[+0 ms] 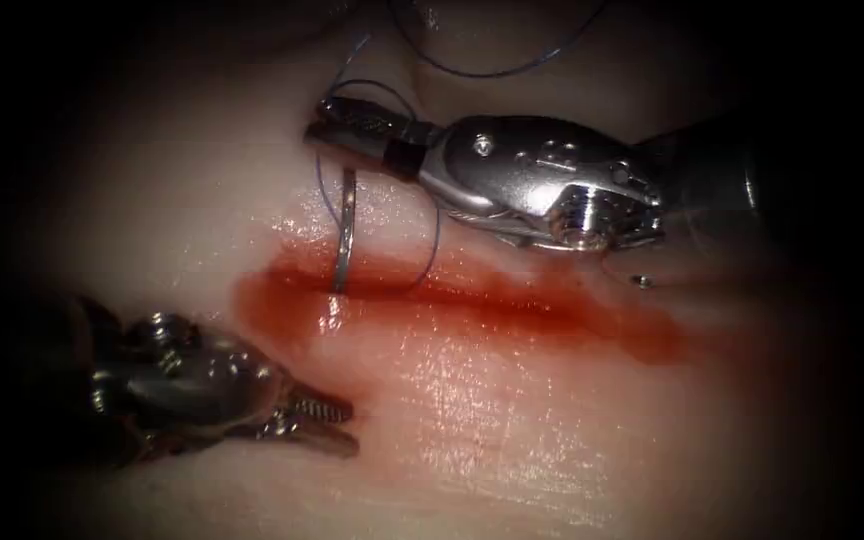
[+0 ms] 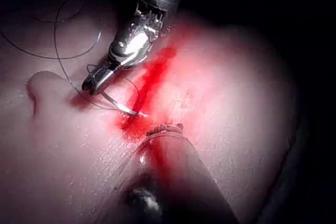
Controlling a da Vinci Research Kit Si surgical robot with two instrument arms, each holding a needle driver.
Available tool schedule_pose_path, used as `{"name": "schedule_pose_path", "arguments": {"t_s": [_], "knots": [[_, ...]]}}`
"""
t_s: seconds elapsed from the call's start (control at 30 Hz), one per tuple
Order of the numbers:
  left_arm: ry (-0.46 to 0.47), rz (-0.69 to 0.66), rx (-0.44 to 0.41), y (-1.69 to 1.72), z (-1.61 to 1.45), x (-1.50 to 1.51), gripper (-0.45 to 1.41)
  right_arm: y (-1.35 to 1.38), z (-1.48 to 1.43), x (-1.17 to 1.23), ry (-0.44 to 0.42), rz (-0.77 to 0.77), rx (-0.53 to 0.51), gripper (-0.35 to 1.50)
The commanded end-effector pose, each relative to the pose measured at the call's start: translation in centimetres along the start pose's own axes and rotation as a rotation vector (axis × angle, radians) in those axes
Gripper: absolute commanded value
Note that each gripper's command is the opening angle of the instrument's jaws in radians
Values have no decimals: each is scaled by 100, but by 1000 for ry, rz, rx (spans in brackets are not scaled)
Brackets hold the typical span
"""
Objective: Wound Closure
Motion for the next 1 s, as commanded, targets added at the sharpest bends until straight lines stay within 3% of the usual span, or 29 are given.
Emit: {"name": "schedule_pose_path", "arguments": {"t_s": [0.03, 1.0], "knots": [[-1, -1, -3, 3, 10, -4, 19, -8, 6, -7, 0, 8, 5, -35], [1, -11, -10, -34, 9, -45, 12, -20, 2, -17, -13, 241, 22, -35]]}}
